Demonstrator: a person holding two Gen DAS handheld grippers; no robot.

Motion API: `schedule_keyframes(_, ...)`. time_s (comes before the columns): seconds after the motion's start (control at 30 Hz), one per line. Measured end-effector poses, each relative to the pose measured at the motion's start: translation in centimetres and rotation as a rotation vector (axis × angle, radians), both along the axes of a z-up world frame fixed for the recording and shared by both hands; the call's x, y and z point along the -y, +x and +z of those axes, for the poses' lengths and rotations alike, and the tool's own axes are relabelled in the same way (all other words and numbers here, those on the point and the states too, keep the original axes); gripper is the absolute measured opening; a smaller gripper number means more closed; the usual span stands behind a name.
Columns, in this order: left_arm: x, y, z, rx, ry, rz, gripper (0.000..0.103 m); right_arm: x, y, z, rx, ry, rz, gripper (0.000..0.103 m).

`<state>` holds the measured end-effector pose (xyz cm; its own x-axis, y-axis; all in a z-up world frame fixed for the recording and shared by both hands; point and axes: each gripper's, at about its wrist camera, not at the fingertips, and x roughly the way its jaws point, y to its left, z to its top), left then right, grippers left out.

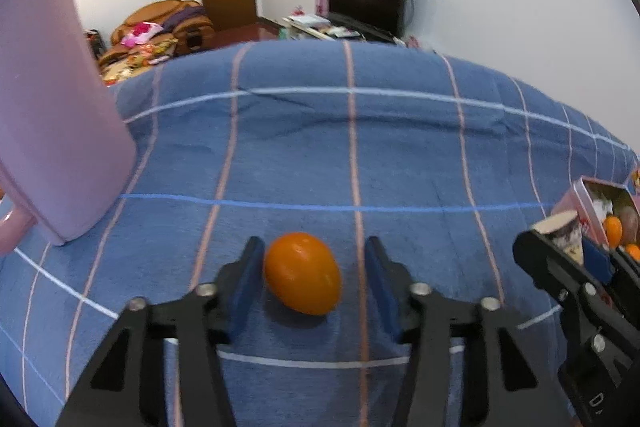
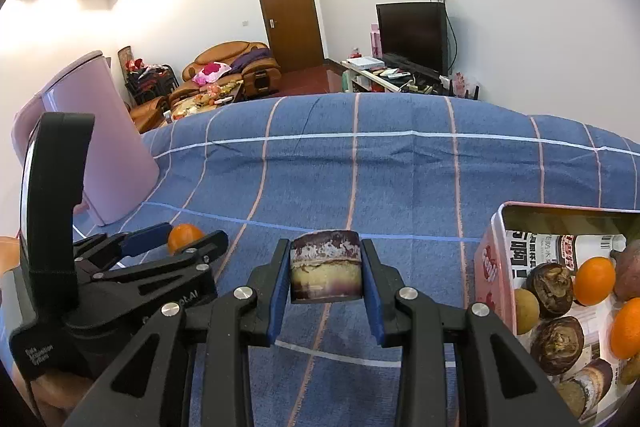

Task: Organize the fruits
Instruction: 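Close the left gripper around the orange while the right holds the jar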

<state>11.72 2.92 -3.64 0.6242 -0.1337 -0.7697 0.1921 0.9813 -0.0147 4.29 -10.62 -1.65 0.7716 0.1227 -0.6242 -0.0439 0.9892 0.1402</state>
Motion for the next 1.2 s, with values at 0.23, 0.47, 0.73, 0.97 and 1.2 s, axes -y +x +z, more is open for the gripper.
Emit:
schedule_keyframes(0.23,-0.4,0.1,0.0,-0.019,-0.034,-0.004,0.035,-0.3,0.5,-0.1,-0.012,-0.01,0.015,0.035)
schedule_keyframes(0.47,-2.5,-0.2,0.7,0.04,-0.057,0.082,0.035,-1.5,1.0,-0.4,-0.015,0.001,0.064,0.035)
schedule_keyframes(0.73,-3.5,-0.5,0.6,0.053,-0.054,0.131,0.035,-3.0,1.0,-0.7,-0.015,-0.009,0.144,0.035)
schedule_keyframes(0.97,-3.9,-2.5,1.6,0.13,-0.025,0.174,0.035,-2.8,-0.6,-0.3,0.023,0.004,0.131,0.035)
schedule_keyframes(1.2,-3.3,-5.1,2.6,0.236,0.039,0.195,0.035,-2.5,-3.4,0.5,0.09,-0.027,0.11,0.035)
